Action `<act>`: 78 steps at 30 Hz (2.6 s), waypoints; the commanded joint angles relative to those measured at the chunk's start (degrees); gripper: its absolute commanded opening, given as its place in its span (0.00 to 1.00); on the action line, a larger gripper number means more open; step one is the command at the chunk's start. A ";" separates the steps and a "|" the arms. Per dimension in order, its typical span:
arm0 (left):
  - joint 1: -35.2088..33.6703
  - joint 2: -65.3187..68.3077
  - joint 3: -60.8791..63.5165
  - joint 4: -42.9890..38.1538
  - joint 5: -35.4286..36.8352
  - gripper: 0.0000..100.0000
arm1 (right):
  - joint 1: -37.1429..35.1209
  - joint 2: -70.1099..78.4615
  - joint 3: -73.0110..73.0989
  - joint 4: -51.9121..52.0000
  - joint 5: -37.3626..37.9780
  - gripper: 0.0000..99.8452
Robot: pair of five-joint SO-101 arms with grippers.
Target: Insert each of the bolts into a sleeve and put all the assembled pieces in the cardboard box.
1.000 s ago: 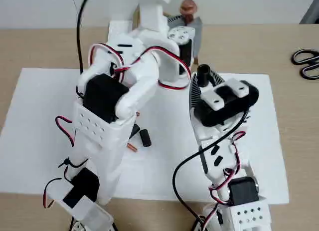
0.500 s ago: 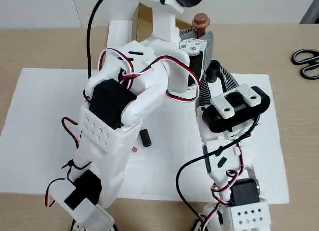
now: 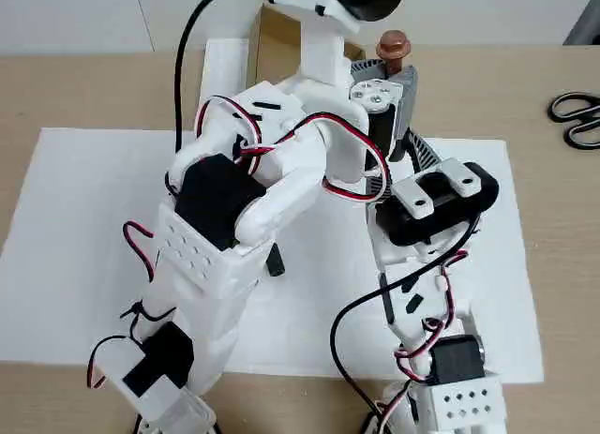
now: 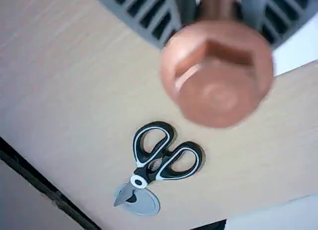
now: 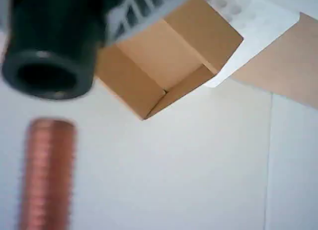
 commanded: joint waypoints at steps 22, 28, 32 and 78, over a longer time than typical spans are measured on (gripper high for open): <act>0.35 -2.29 3.74 -2.99 -0.09 0.01 | 0.31 -0.92 -3.08 -1.01 -0.26 0.00; 0.35 -2.29 3.82 -2.99 -0.18 0.01 | 0.40 -0.92 -3.08 -1.01 -0.26 0.00; 0.35 -2.29 6.73 -3.25 -0.18 0.01 | 0.22 -0.92 -3.08 -1.01 -0.26 0.00; -47.12 -2.73 30.02 -1.32 3.87 0.01 | 5.05 81.71 -77.98 2.86 -25.76 0.00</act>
